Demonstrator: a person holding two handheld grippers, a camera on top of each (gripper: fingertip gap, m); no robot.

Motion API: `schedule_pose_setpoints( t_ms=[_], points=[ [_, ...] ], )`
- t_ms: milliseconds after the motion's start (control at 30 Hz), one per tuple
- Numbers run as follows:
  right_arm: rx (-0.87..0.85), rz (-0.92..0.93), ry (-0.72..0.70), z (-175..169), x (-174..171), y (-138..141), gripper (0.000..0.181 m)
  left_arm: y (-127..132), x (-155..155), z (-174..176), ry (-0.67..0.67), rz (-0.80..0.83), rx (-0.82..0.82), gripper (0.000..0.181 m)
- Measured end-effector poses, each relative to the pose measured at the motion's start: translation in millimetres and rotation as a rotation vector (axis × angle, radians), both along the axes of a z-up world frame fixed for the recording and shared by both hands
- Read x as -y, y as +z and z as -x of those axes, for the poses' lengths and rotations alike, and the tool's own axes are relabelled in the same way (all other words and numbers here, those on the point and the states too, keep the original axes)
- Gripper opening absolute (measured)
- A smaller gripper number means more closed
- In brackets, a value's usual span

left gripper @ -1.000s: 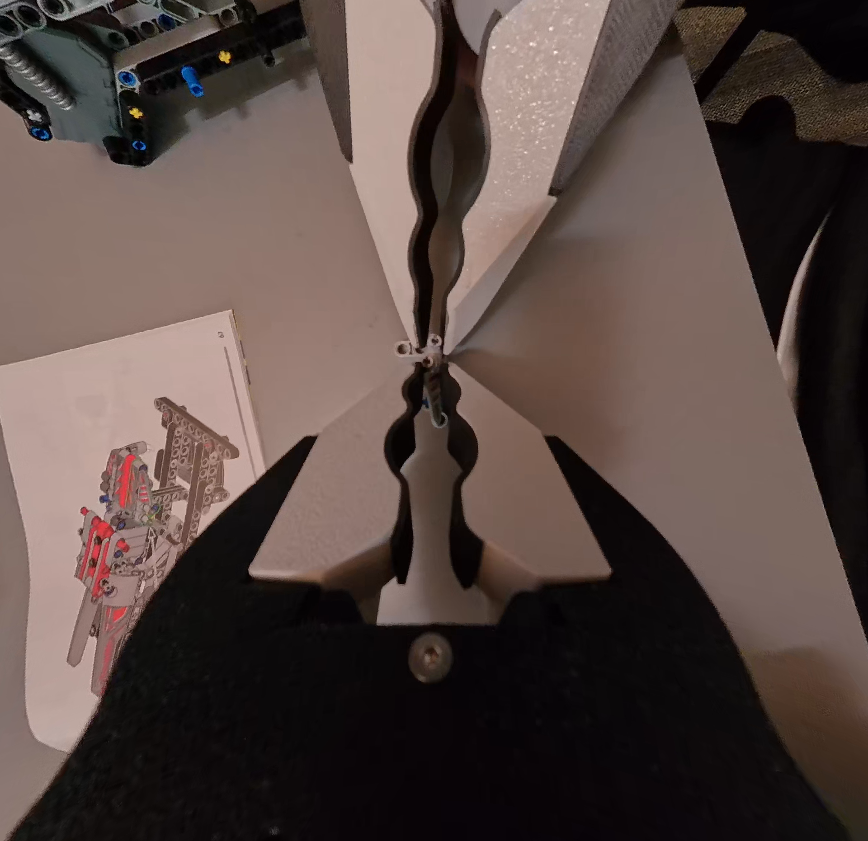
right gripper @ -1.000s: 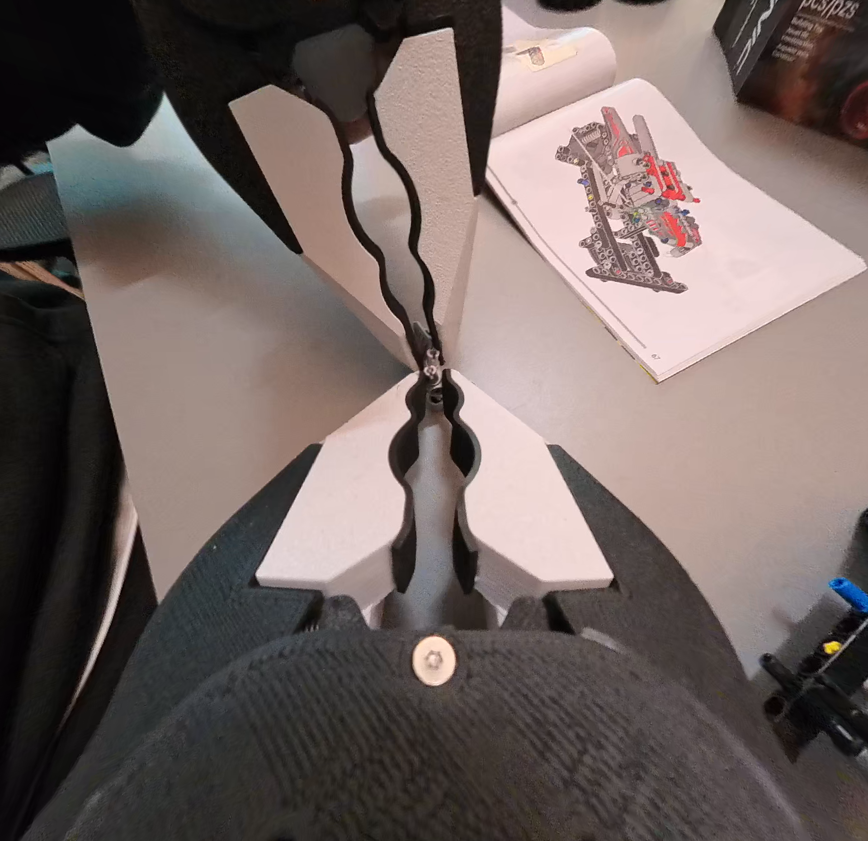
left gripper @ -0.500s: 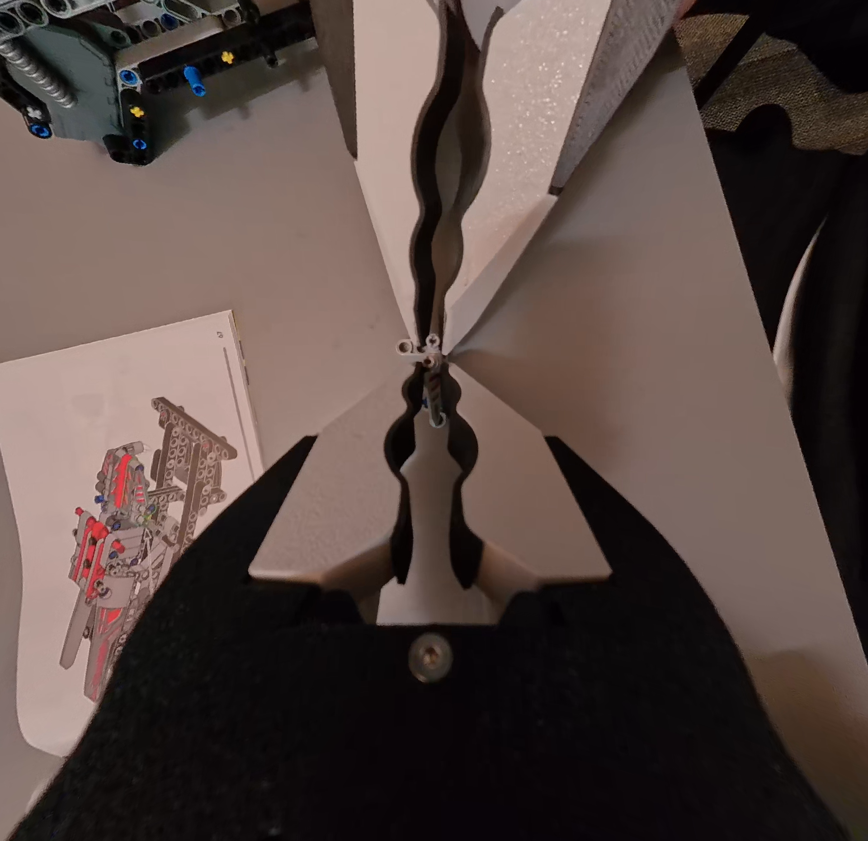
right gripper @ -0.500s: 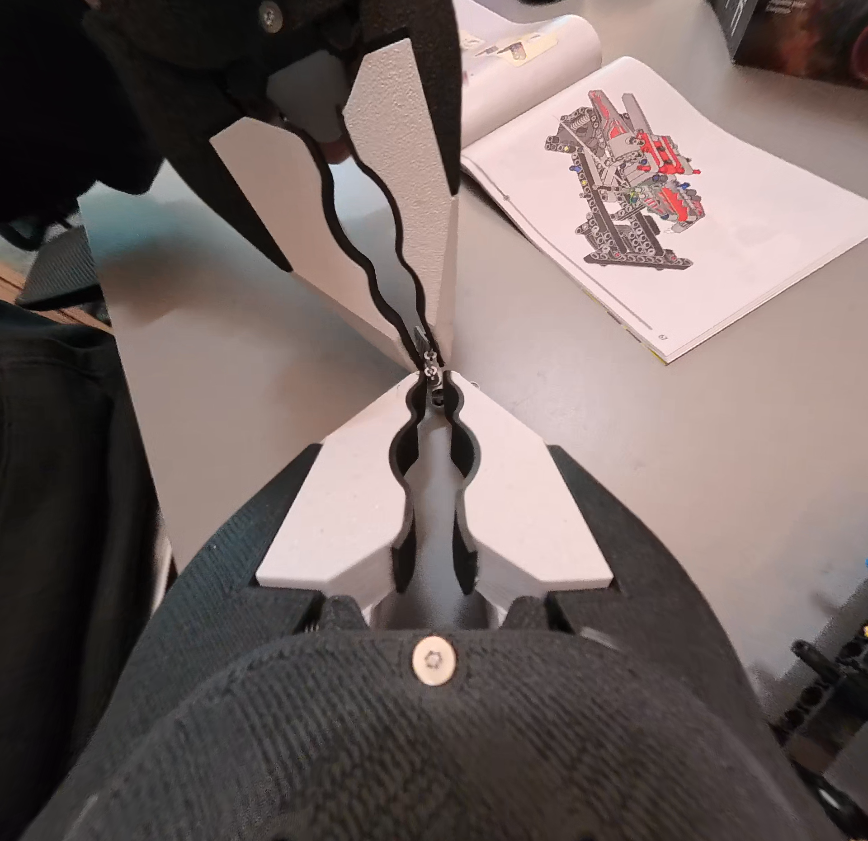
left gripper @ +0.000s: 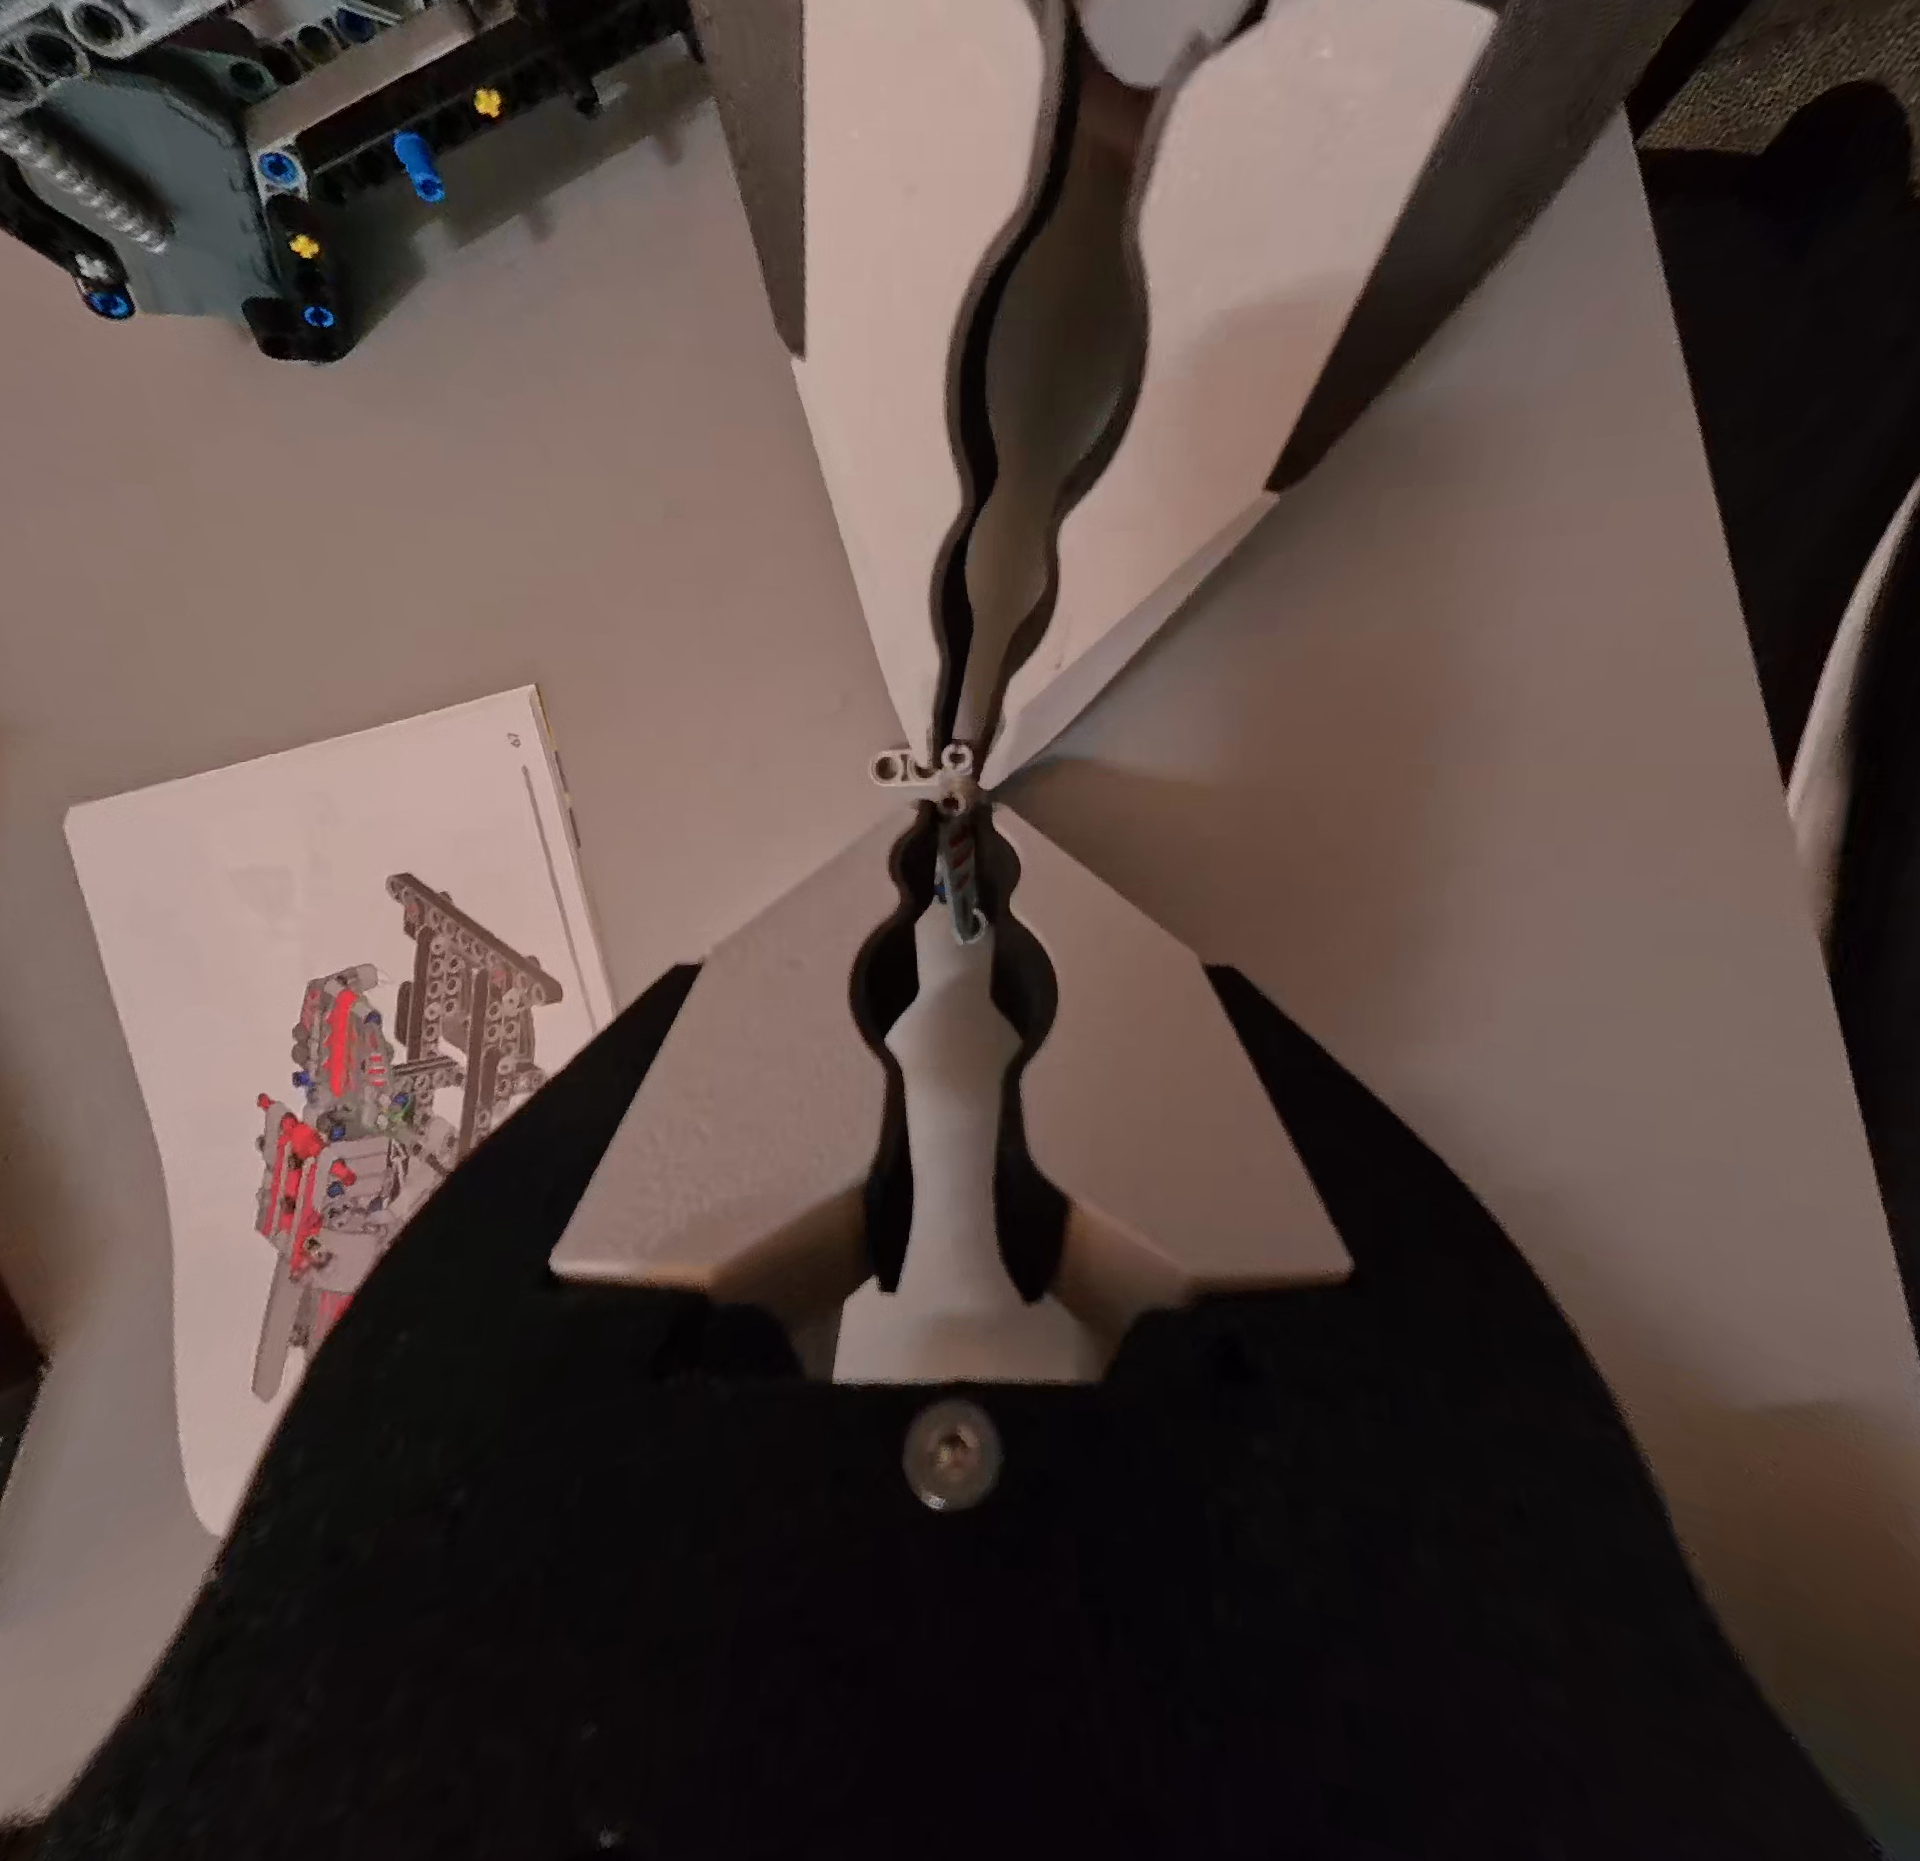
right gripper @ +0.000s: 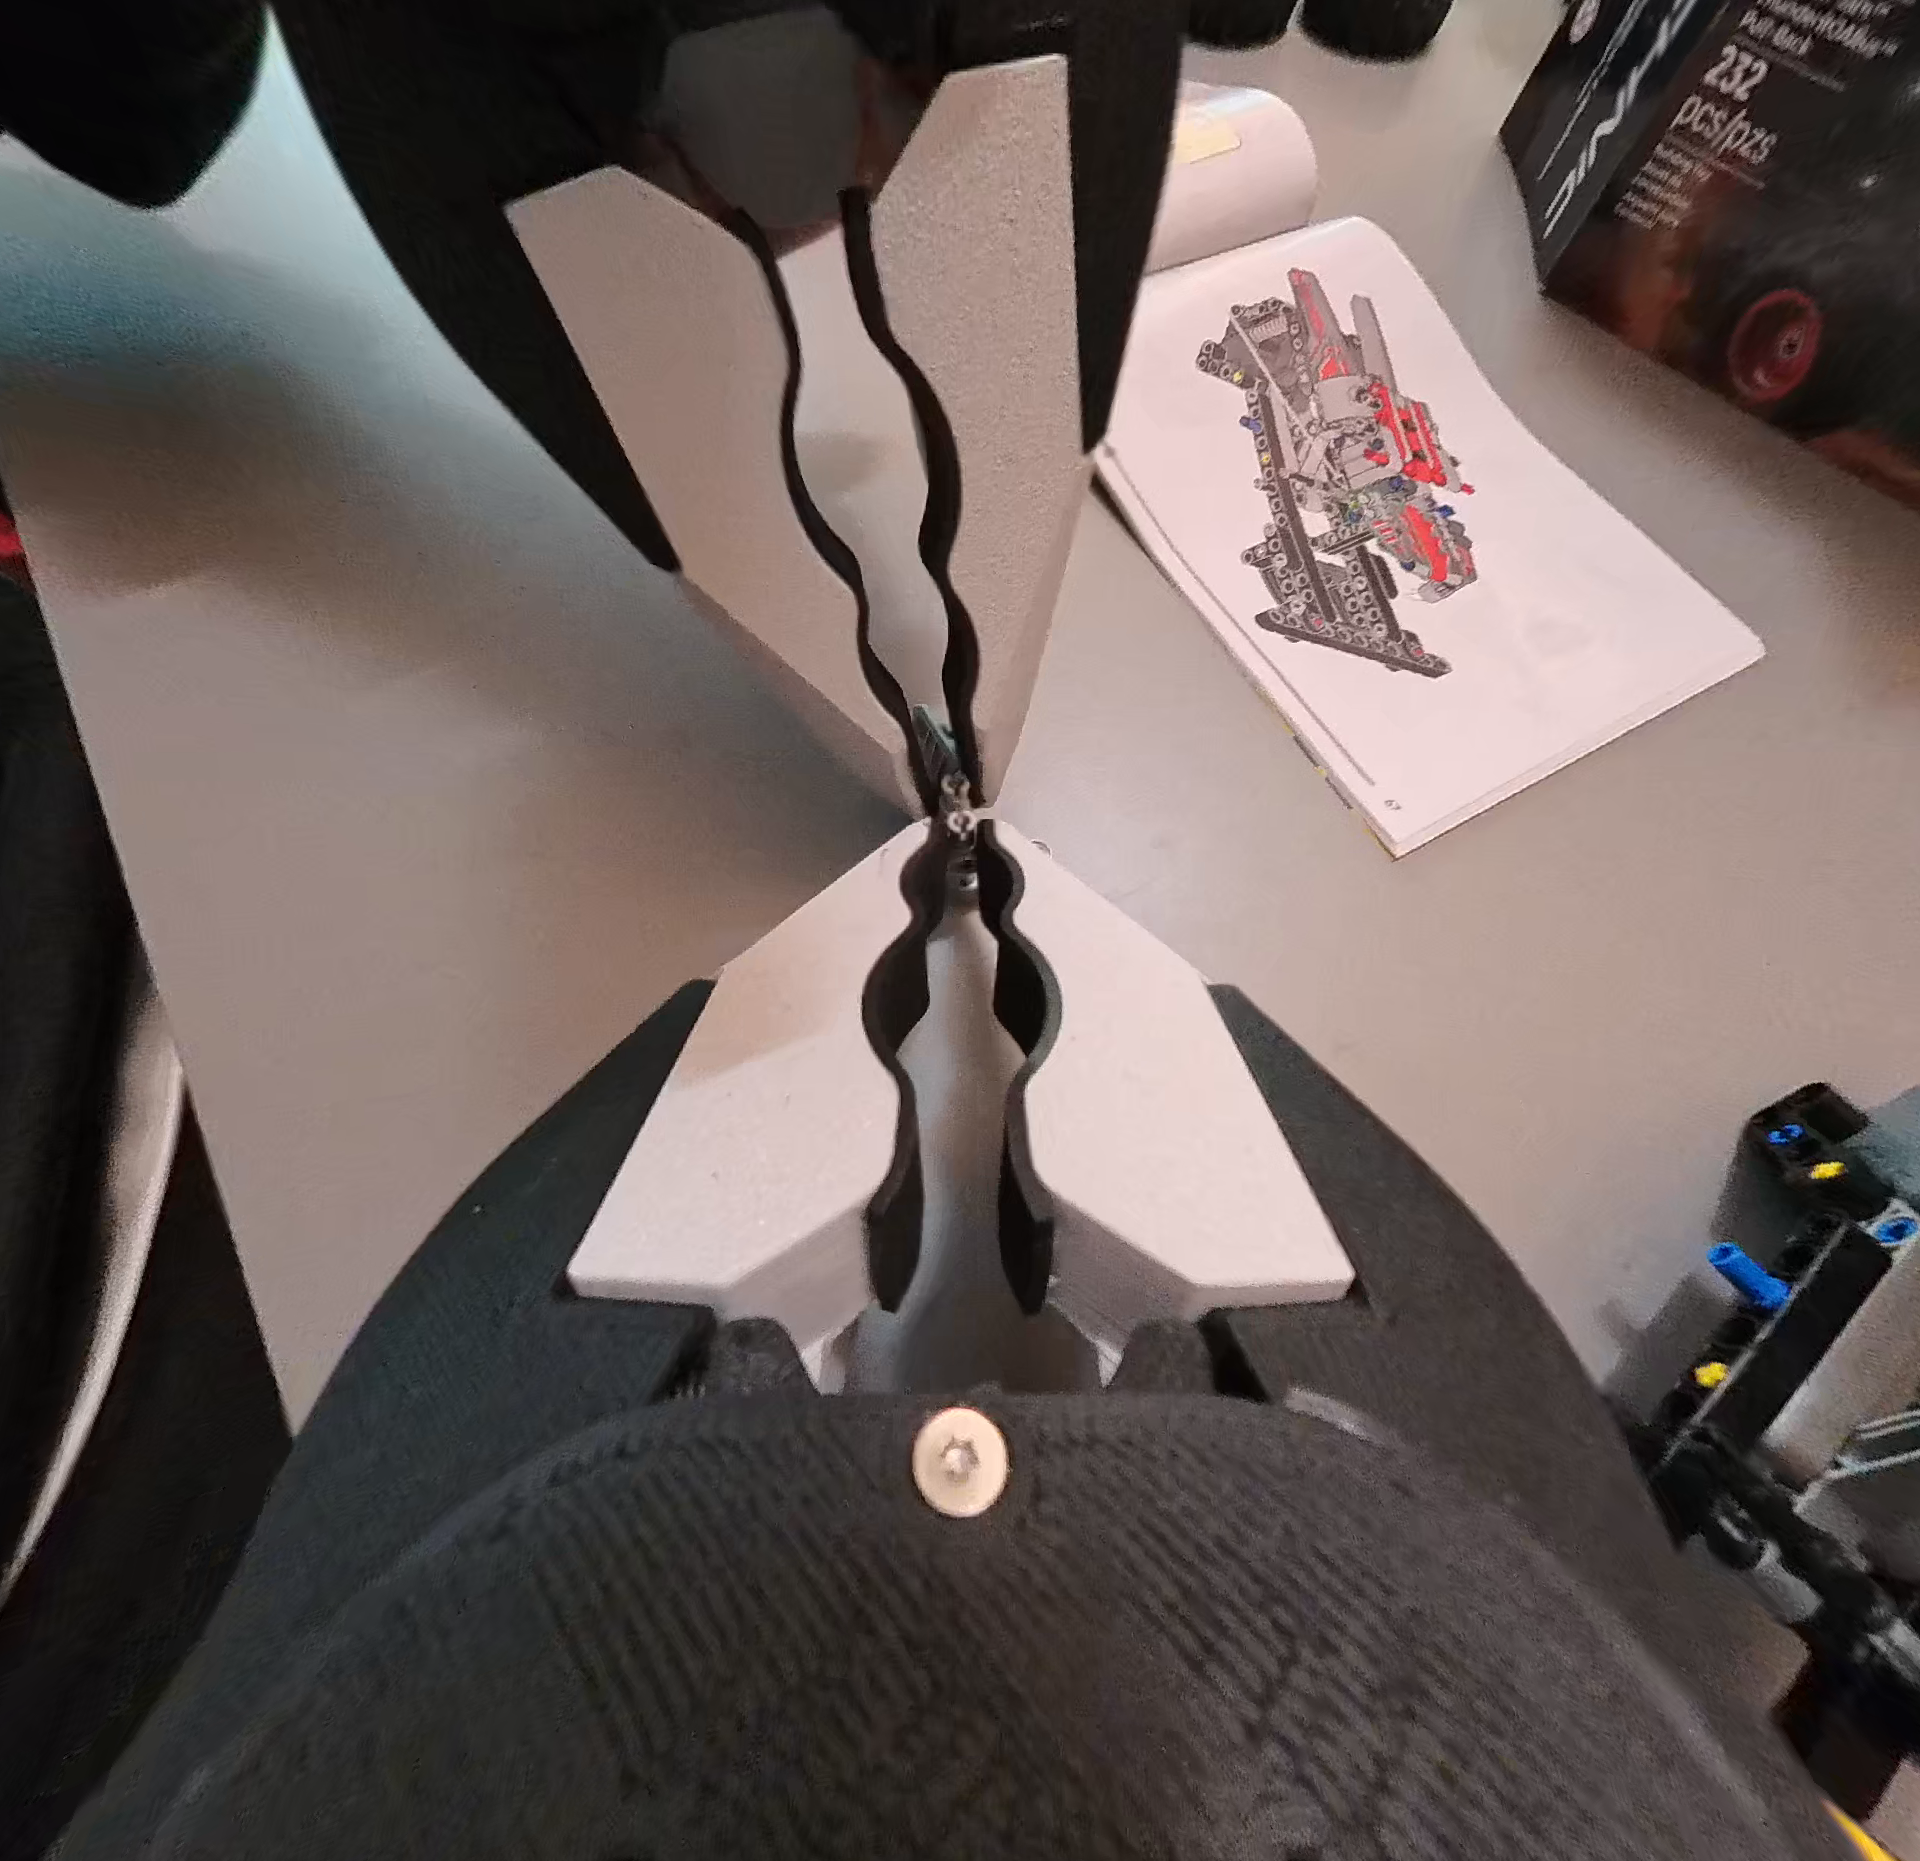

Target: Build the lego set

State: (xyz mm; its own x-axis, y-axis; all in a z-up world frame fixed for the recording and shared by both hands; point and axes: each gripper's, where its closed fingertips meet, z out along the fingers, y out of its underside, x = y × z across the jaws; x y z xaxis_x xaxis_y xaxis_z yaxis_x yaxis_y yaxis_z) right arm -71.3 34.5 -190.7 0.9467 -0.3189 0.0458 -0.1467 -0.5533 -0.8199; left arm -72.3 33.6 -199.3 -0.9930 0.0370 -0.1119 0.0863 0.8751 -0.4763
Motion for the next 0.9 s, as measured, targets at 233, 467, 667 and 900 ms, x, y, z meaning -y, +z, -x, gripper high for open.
schedule_pose_setpoints(
  t_ms=[233, 467, 667, 900],
  points=[
    [0.113, 0.075, 0.018, -4, 0, -1, 0.004, 0, -1, -3, 0.051, -0.037, -0.078, 0.005],
    [0.087, 0.011, 0.030, -3, 0, -1, 0.005, -1, -1, -2, 0.038, -0.097, -0.059, 0.005],
    [0.062, 0.004, 0.026, -4, 0, -2, 0.005, 0, -5, -5, 0.041, -0.039, -0.049, 0.006],
    [0.024, -0.010, 0.013, -7, 1, -1, 0.005, -3, -18, -10, 0.065, -0.068, -0.033, 0.009]
  ],
)
